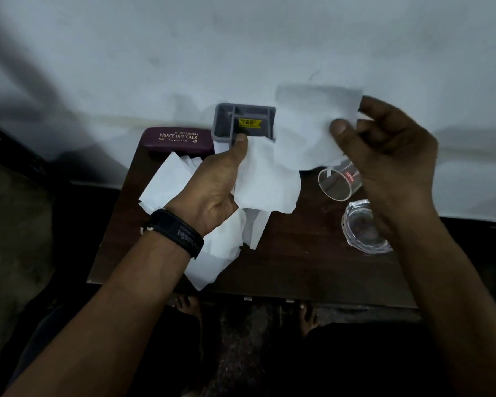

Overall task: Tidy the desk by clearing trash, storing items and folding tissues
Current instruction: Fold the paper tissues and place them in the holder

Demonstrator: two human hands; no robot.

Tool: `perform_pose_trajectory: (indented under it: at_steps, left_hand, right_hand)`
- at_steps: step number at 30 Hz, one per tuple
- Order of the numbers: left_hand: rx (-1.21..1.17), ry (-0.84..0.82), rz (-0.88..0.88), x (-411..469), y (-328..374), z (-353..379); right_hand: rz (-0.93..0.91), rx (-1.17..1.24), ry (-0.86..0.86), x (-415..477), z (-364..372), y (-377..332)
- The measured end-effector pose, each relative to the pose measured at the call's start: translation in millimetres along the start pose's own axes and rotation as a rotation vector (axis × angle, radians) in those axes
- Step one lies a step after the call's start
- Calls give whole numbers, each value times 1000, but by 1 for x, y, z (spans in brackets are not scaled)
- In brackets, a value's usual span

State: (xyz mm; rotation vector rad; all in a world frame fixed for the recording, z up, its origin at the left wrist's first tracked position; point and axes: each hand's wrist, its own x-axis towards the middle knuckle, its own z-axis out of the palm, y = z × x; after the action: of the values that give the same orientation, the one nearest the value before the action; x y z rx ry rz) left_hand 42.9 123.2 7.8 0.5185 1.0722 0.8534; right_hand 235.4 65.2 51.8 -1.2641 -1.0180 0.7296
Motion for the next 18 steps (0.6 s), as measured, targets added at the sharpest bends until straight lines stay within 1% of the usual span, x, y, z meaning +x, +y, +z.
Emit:
perform_pose_trajectory:
  at_steps: [1, 3, 5, 7, 9, 11, 12, 13, 16, 18]
  left_hand:
    - [6, -8, -23, 0, -1, 0]
    - [10, -40, -69, 0, -2, -1]
    - [-15, -96, -96, -1, -3, -1]
    - [-46, -171, -100, 0, -2, -1]
    - [-78, -294, -111, 0, 0, -3]
    - [-117, -427, -167, 0, 2, -8]
    - [-131, -453, -187, 0, 3, -9]
    - [-131, -462, -200, 0, 5, -10]
    - [-71, -376, -157, 2, 4, -11]
    - [-95, -339, -149, 2, 5, -7]
  right_hand:
    - [-56, 33, 27, -2, 3, -1]
    - [-151, 14, 39, -5, 8, 1]
    - [-212, -28, -12, -9, 12, 8]
    - [-273, -128, -150, -11, 14, 17]
    - [-353, -296, -346, -11, 11, 28]
    - [-361, -407, -504, -8, 4, 34]
    - [-357, -445, -547, -6, 1, 36]
    - [-353, -473, -569, -5, -2, 36]
    - [-311, -526, -587, -2, -8, 39]
    - [-301, -551, -575, 0, -9, 44]
